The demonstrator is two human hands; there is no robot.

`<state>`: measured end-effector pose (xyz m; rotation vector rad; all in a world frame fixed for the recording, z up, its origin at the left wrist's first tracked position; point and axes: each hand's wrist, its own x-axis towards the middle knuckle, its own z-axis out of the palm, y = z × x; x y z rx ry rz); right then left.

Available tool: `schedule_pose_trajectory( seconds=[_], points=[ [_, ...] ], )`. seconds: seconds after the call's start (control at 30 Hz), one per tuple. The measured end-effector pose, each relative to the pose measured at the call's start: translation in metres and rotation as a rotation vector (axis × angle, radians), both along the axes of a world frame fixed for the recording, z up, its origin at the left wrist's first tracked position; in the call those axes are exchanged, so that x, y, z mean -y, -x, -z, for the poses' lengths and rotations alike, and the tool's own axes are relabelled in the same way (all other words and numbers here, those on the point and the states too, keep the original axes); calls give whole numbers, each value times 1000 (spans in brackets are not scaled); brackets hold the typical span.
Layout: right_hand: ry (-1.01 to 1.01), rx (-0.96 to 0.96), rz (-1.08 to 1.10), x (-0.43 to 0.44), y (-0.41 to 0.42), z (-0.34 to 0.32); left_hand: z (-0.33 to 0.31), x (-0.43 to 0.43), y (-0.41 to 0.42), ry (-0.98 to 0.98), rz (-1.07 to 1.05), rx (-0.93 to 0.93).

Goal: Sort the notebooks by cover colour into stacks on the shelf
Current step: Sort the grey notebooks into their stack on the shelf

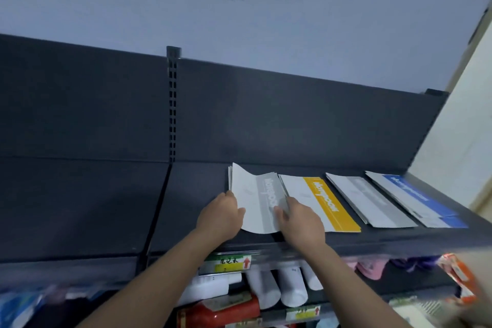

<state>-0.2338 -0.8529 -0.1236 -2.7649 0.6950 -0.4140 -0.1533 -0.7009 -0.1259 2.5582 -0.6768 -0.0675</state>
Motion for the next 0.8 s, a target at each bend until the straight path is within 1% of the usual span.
schedule_pose_trajectory(
  seconds=[0.13,0.23,0.33,0.43,0.5,0.6,0.7,0.8],
  points=[
    [57,-48,-7,7,-3,5,3,6,3,-48,-37,3],
    [172,-96,-29,11,-4,6,5,8,5,-120,-34,25],
    [273,-159,-46,12,-5,5,2,9,9,-314,-28,128],
    [270,-199,-59,14,-5,4,-2,9,12,-455,-47,220],
    [254,-199,-74,15,-5,3,-4,8,14,-475,-55,260],
    [256,-158,-122,15,-7,-3,-8,0,16,-452,-90,331],
    [285,-113,-213,9,-12,-11,-14,-15,18,-434,-155,394],
    [312,-82,-327,-6,-20,-18,-20,-37,19,-487,-219,432]
  ],
)
